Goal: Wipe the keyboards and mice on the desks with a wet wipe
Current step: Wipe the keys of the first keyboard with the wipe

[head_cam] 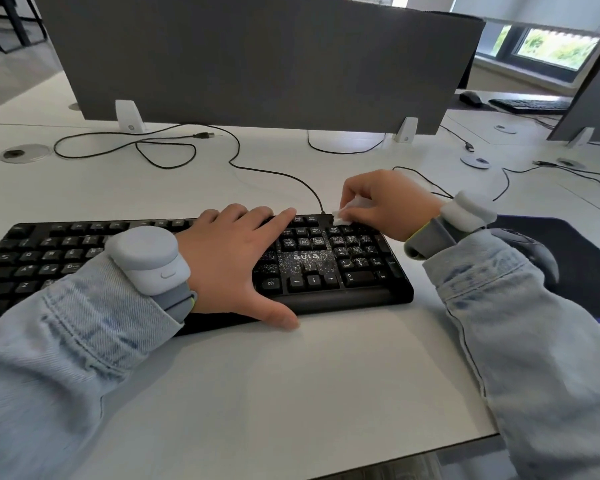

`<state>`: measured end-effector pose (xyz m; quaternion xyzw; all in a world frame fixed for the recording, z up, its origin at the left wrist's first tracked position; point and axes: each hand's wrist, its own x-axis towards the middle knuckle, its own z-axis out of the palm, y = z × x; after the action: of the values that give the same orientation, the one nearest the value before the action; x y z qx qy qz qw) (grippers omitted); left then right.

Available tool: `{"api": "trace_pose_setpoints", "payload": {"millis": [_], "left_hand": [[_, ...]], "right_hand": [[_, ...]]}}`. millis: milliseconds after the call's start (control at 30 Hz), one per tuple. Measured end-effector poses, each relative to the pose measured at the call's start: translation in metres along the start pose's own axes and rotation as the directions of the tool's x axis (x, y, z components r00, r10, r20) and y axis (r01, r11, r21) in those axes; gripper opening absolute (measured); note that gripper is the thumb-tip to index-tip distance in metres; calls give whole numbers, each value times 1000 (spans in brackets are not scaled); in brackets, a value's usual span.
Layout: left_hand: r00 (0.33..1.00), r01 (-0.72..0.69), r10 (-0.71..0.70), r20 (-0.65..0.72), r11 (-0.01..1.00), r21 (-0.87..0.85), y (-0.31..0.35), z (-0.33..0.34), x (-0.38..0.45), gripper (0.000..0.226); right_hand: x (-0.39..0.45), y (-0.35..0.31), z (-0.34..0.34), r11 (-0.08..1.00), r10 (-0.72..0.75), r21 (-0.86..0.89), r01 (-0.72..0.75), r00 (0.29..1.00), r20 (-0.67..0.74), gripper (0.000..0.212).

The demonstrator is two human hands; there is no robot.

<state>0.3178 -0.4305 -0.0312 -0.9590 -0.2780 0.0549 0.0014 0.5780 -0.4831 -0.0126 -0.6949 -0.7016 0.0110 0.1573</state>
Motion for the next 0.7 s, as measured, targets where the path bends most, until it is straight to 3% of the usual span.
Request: {"api": "trace_pose_setpoints", "payload": {"millis": [167, 267, 400, 533, 700], "left_hand": [[1000, -5, 5, -6, 1000, -1, -1, 1, 2, 141], [1000, -9, 9, -6, 1000, 2, -3, 3, 2, 141], [1000, -12, 12, -13, 1000, 1, -4, 4, 2, 142], [1000, -10, 10, -2, 1000, 6, -3, 4, 2, 142], [1000, -6, 6, -2, 1000, 3, -3, 3, 2, 143]], "right_hand": [[-7, 25, -13, 988, 125, -93, -121, 991, 48, 12], [-7, 30, -13, 985, 147, -88, -150, 988, -34, 14], [-3, 11, -9, 999, 37, -1, -37, 988, -148, 14], [3, -11, 6, 999, -46, 16, 48, 993, -107, 16], [1, -5, 1, 1000, -14, -23, 14, 1000, -16, 14]]}}
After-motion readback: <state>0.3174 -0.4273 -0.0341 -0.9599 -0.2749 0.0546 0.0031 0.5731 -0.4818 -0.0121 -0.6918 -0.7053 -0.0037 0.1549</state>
